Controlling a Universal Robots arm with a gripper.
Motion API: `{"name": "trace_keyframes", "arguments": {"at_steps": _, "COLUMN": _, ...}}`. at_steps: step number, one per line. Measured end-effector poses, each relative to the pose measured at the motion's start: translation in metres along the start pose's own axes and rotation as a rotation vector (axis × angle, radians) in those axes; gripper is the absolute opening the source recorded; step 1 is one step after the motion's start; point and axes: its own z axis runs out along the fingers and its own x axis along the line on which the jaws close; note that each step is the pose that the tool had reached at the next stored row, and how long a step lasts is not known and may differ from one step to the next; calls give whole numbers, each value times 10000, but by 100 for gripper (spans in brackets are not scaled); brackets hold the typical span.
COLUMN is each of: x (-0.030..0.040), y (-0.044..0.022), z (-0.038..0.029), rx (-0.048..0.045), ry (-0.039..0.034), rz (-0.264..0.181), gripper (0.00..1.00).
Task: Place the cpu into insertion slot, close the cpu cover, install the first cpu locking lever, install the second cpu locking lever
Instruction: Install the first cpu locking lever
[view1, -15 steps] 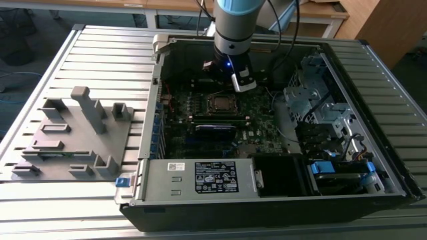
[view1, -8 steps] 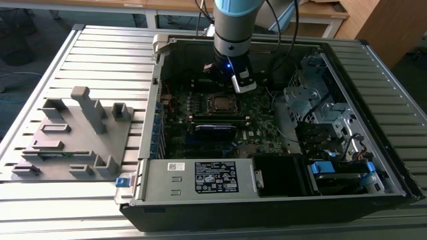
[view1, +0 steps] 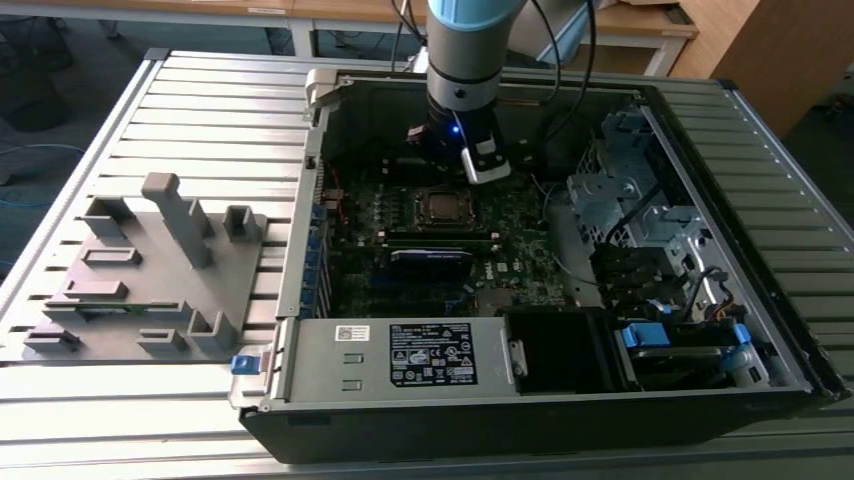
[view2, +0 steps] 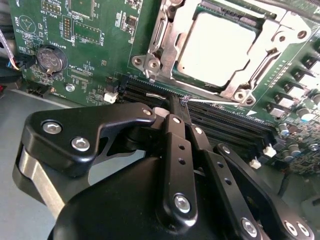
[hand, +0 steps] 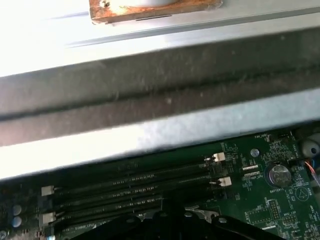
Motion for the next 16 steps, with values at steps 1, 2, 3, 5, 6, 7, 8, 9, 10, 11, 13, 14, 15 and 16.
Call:
{"name": "trace_keyframes", "arguments": {"at_steps": 1, "x": 1, "y": 3, "z": 2, "rx": 11, "ry": -14, "rz": 45, "gripper": 10}}
{"name": "trace_keyframes", "arguments": {"at_steps": 2, "x": 1, "y": 4, "z": 5, "rx": 20, "ry": -33, "rz": 110, "gripper": 10}}
{"name": "trace_keyframes", "arguments": {"at_steps": 3, "x": 2, "y": 4, "z": 8, "rx": 32, "ry": -55, "rz": 188, "gripper": 10}}
{"name": "trace_keyframes", "arguments": {"at_steps": 5, "x": 2, "y": 5, "z": 12, "rx": 64, "ry": -101, "rz": 349, "gripper": 10}}
{"name": "trace_keyframes", "arguments": {"at_steps": 6, "x": 2, "y": 5, "z": 13, "rx": 82, "ry": -121, "rz": 417, "gripper": 10}}
{"name": "trace_keyframes", "arguments": {"at_steps": 7, "x": 2, "y": 6, "z": 15, "rx": 101, "ry": -143, "rz": 485, "gripper": 10}}
{"name": "trace_keyframes", "arguments": {"at_steps": 8, "x": 3, "y": 7, "z": 17, "rx": 116, "ry": -160, "rz": 539, "gripper": 10}}
{"name": "trace_keyframes", "arguments": {"at_steps": 9, "x": 4, "y": 10, "z": 19, "rx": 126, "ry": -173, "rz": 579, "gripper": 10}}
{"name": "trace_keyframes", "arguments": {"at_steps": 10, "x": 6, "y": 13, "z": 22, "rx": 132, "ry": -184, "rz": 617, "gripper": 10}}
{"name": "trace_keyframes", "arguments": {"at_steps": 11, "x": 7, "y": 15, "z": 25, "rx": 136, "ry": -195, "rz": 659, "gripper": 10}}
{"name": "trace_keyframes", "arguments": {"at_steps": 13, "x": 11, "y": 21, "z": 31, "rx": 146, "ry": -219, "rz": 752, "gripper": 10}}
{"name": "trace_keyframes", "arguments": {"at_steps": 14, "x": 15, "y": 24, "z": 35, "rx": 149, "ry": -233, "rz": 810, "gripper": 10}}
{"name": "trace_keyframes", "arguments": {"at_steps": 15, "x": 18, "y": 26, "z": 38, "rx": 153, "ry": -248, "rz": 867, "gripper": 10}}
{"name": "trace_keyframes", "arguments": {"at_steps": 16, "x": 22, "y": 27, "z": 40, "rx": 156, "ry": -263, "rz": 927, "gripper": 10}}
